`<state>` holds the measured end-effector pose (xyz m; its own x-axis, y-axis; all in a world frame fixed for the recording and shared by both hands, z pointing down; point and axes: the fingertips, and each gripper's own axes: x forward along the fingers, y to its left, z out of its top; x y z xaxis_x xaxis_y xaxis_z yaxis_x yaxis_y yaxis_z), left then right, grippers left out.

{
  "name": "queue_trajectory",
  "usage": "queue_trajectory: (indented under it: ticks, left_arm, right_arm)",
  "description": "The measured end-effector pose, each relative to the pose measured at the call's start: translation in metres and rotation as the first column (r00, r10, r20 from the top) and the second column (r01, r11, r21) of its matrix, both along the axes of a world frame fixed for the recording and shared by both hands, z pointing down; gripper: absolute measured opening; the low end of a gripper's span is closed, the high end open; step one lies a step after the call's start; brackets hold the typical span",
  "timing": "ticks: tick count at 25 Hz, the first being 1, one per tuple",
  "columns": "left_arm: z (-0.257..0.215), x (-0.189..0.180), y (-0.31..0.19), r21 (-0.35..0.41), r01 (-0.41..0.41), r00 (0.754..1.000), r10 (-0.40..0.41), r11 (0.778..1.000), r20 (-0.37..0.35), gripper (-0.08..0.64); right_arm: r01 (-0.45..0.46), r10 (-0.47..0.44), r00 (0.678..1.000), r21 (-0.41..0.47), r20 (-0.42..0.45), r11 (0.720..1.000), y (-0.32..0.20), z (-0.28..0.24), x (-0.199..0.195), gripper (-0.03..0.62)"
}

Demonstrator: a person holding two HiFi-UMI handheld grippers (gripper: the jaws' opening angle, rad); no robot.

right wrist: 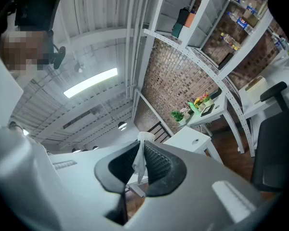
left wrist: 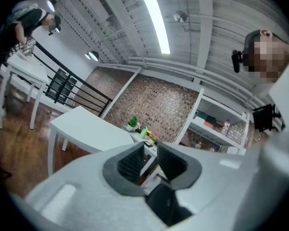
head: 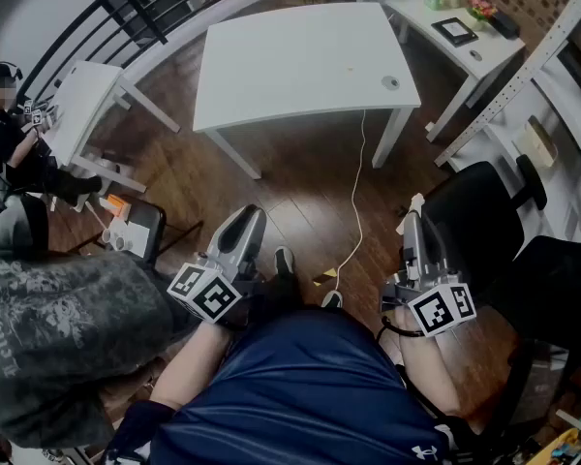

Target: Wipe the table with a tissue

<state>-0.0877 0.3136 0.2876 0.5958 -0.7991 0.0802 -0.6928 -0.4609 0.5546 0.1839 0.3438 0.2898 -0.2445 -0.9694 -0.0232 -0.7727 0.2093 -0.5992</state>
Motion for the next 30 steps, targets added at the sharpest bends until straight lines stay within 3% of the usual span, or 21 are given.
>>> queue_trajectory:
  ticks: [6,11,21,25,30]
  left_arm:
    - [0.012,-0.004,-0.069,0.029,-0.042,0.999,0.042,0.999,-0.010,0.083]
    - [0.031,0.006,-0.163,0.040,-0.153,0.988,0.154,0.987,-0.015,0.083]
    - [0.052,0.005,-0.330,-0.032,-0.387,0.920,0.384,0.921,-0.078,0.083]
    - [0.054,0.004,-0.373,-0.050,-0.390,0.918,0.385,0.919,-0.090,0.083]
    - [0.073,0.010,-0.400,-0.091,-0.361,0.932,0.356,0.928,-0.072,0.083]
  right_arm:
    - [-0.041,0.041,0.999,-0.018,-0.034,0.999,-0.055,0.010,-0.003,0.029]
    - [-0.152,0.147,0.986,-0.061,-0.082,0.987,-0.122,0.023,0.003,0.029]
    - [-0.352,0.313,0.927,-0.188,-0.207,0.917,-0.265,0.034,-0.015,0.029]
    - [-0.374,0.325,0.919,-0.232,-0.224,0.898,-0.312,0.051,-0.008,0.029]
    - [-0.333,0.271,0.931,-0.267,-0.245,0.904,-0.364,0.092,0.004,0.029]
